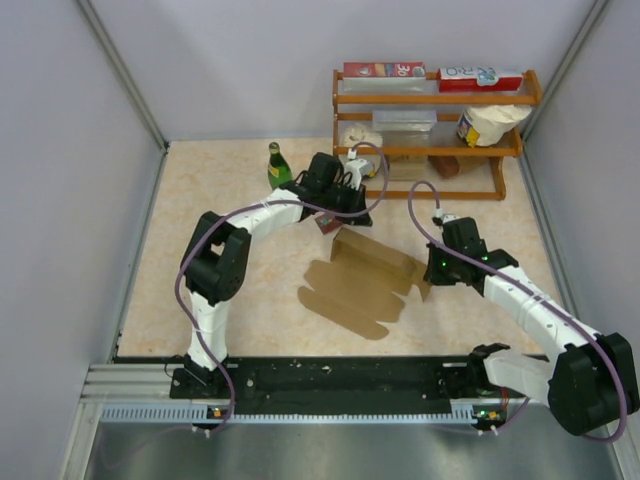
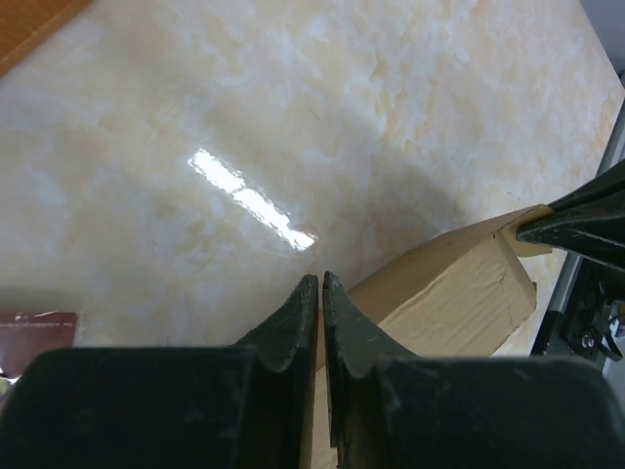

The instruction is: Fold the paper box

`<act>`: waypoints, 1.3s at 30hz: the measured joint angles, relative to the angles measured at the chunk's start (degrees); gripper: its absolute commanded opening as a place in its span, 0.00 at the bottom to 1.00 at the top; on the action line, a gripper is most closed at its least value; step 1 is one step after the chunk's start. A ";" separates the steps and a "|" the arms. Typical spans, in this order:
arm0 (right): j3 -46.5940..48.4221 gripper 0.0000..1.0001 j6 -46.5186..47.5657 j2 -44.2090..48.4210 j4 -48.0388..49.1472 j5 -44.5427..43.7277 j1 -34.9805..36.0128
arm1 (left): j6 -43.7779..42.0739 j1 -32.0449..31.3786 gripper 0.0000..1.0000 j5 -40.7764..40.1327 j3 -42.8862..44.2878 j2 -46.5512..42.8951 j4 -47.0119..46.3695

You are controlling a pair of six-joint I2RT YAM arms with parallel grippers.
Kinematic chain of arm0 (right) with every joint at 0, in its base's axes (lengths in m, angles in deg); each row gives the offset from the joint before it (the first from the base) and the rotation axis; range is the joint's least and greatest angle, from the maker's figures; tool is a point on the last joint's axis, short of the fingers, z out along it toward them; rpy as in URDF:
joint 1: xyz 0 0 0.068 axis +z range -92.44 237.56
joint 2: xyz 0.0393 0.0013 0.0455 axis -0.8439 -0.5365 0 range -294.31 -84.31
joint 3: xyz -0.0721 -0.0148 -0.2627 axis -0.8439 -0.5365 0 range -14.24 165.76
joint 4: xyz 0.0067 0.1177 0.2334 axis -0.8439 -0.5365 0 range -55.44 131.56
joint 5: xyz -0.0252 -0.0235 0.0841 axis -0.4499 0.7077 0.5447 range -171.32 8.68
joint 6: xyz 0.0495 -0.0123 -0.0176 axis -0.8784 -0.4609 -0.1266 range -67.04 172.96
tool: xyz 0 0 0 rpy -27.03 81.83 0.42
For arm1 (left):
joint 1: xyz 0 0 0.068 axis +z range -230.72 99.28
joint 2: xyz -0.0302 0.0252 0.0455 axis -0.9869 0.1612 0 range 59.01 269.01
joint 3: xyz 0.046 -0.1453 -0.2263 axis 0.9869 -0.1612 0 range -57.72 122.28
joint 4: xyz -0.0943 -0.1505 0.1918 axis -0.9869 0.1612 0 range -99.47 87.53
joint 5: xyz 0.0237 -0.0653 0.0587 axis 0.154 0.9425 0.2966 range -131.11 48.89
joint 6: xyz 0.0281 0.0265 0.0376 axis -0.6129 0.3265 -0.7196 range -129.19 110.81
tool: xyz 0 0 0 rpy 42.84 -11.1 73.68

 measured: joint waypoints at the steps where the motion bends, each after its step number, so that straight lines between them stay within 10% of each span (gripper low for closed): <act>1: 0.00 0.00 0.42 -0.02 0.15 0.15 0.00 | 0.07 0.33 0.09 0.00 0.13 0.00 0.07; 39: 0.02 0.00 4.04 0.46 0.83 4.17 0.00 | 1.73 0.63 0.06 0.63 8.28 8.92 3.67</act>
